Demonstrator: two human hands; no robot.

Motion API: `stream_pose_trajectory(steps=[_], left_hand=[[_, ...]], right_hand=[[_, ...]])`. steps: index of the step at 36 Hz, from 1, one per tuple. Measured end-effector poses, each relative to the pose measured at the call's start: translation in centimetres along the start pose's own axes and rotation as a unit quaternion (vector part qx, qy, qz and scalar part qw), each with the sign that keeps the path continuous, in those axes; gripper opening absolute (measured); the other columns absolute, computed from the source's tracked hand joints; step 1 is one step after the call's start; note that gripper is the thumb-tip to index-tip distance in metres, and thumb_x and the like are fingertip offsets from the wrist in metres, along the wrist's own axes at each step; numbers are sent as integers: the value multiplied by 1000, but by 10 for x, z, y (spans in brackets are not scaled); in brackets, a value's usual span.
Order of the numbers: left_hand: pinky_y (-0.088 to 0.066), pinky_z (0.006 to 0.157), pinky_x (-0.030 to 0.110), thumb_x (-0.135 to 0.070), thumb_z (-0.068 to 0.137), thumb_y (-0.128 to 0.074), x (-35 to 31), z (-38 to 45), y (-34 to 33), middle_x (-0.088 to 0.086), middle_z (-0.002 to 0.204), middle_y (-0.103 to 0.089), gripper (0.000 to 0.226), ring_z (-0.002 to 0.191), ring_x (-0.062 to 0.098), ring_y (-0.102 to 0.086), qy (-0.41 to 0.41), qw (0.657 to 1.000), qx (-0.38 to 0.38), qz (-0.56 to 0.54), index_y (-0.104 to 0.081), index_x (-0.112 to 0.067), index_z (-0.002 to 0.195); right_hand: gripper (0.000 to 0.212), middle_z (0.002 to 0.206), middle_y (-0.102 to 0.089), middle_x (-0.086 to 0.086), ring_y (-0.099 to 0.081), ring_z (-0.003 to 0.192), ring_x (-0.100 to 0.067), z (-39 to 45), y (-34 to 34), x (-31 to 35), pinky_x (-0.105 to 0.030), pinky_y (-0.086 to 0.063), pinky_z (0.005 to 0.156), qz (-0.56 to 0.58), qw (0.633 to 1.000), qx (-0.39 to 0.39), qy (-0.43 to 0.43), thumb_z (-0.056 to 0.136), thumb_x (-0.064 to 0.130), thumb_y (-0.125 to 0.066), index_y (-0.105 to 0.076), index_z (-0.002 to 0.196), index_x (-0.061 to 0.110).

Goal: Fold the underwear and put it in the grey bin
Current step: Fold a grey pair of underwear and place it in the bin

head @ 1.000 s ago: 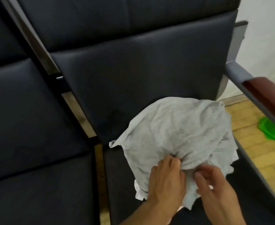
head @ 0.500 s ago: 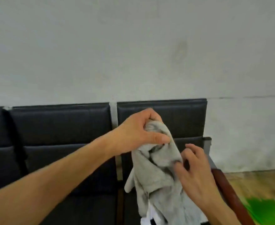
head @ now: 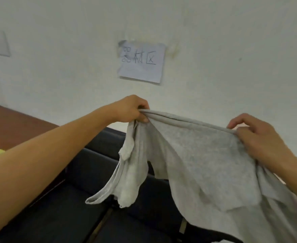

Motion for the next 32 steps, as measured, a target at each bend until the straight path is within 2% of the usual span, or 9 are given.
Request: stream_pose_trajectory(steps=[4, 8, 11, 17, 21, 23, 25, 29, 32], left_hand=[[-45, 72, 24, -10, 76, -75, 62, -26, 38, 0, 85, -66, 15, 81, 13, -58, 39, 999, -7, -33, -68, -11, 89], [-42, 70, 27, -4, 76, -65, 122, -40, 53, -6, 79, -58, 13, 76, 14, -53, 51, 996, 37, 64, -61, -17, 77], [-38, 65, 29, -9, 78, -58, 167, -43, 66, -3, 74, -52, 19, 74, 17, -48, 68, 992, 23, 107, -48, -19, 67], [-35, 62, 27, -12, 82, -59, 227, -41, 94, -2, 73, -51, 14, 76, 19, -48, 90, 991, -9, 94, -51, -12, 71], [-36, 60, 24, -2, 76, -60, 187, -26, 114, 1, 72, -55, 5, 71, 15, -48, 13, 1000, -21, 1, -60, -6, 79], [-39, 60, 18, 2, 74, -61, 138, -18, 117, -2, 72, -58, 15, 68, 6, -50, -61, 998, 24, -20, -63, -12, 79], [-38, 58, 12, 6, 73, -57, 93, -12, 118, -5, 69, -58, 21, 60, 0, -47, -127, 989, 69, 18, -66, -12, 79], [-43, 65, 21, 6, 72, -47, 42, 13, 130, -10, 73, -59, 32, 73, 6, -54, -207, 954, 41, 211, -69, -12, 87], [-40, 72, 30, -4, 81, -47, 49, 36, 125, -2, 111, -60, 37, 103, 18, -54, -191, 930, -72, 306, -61, -20, 111]], right_hand=[[15, 63, -66, 1, -56, 62, -12, 21, -34, 55, -26, -40, 59, -42, 997, 53, 33, 87, 25, -61, -63, 75, 35], [12, 67, -67, 9, -61, 72, -10, 40, -72, 99, -19, -44, 61, -51, 993, 105, 34, 63, 49, -73, -67, 72, 42], [18, 59, -64, 13, -59, 60, -6, 59, -90, 120, -9, -39, 51, -43, 994, 92, 50, 56, 47, -74, -69, 67, 34], [26, 45, -49, 4, -47, 46, -10, 82, -101, 114, -17, -35, 45, -71, 991, 92, 71, 71, 21, -76, -55, 57, 15], [47, 89, -72, 8, -66, 83, 1, 77, -141, 128, -18, -52, 73, 46, 970, 238, 13, 46, 57, -84, -70, 83, 32], [83, 115, -63, 24, -56, 109, 10, 75, -176, 153, -22, -49, 91, 109, 949, 295, -16, 34, 71, -83, -56, 111, 58], [95, 117, -62, 23, -57, 111, 7, 79, -214, 190, -23, -47, 91, 146, 932, 332, -7, 42, 69, -81, -42, 126, 50], [52, 103, -72, -3, -70, 95, -17, 101, -262, 210, -34, -54, 88, 258, 914, 299, -92, 76, 36, -73, -60, 119, 10], [38, 105, -71, -10, -69, 98, -23, 109, -276, 203, -37, -55, 86, 389, 859, 291, -163, 82, 25, -66, -62, 114, 6]])
Point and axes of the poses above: each hand's wrist, its own z-axis towards the middle knuckle, its own y-axis out of the back of the hand, x = y × z, the point moved 7 cm from there along z, towards the middle knuckle
